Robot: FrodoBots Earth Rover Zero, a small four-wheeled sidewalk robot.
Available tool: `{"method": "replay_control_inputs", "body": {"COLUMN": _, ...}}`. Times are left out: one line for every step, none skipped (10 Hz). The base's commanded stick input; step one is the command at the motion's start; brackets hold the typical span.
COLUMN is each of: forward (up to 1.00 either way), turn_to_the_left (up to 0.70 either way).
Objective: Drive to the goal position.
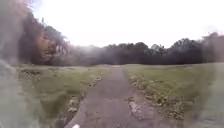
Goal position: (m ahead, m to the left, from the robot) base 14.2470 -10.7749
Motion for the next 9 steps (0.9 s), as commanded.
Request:
{"method": "replay_control_inputs", "body": {"forward": 1.00, "turn_to_the_left": 0.00}}
{"method": "replay_control_inputs", "body": {"forward": 1.00, "turn_to_the_left": 0.00}}
{"method": "replay_control_inputs", "body": {"forward": 1.00, "turn_to_the_left": 0.00}}
{"method": "replay_control_inputs", "body": {"forward": 1.00, "turn_to_the_left": 0.00}}
{"method": "replay_control_inputs", "body": {"forward": 1.00, "turn_to_the_left": 0.00}}
{"method": "replay_control_inputs", "body": {"forward": 1.00, "turn_to_the_left": 0.00}}
{"method": "replay_control_inputs", "body": {"forward": 1.00, "turn_to_the_left": 0.00}}
{"method": "replay_control_inputs", "body": {"forward": 1.00, "turn_to_the_left": 0.00}}
{"method": "replay_control_inputs", "body": {"forward": 1.00, "turn_to_the_left": 0.00}}
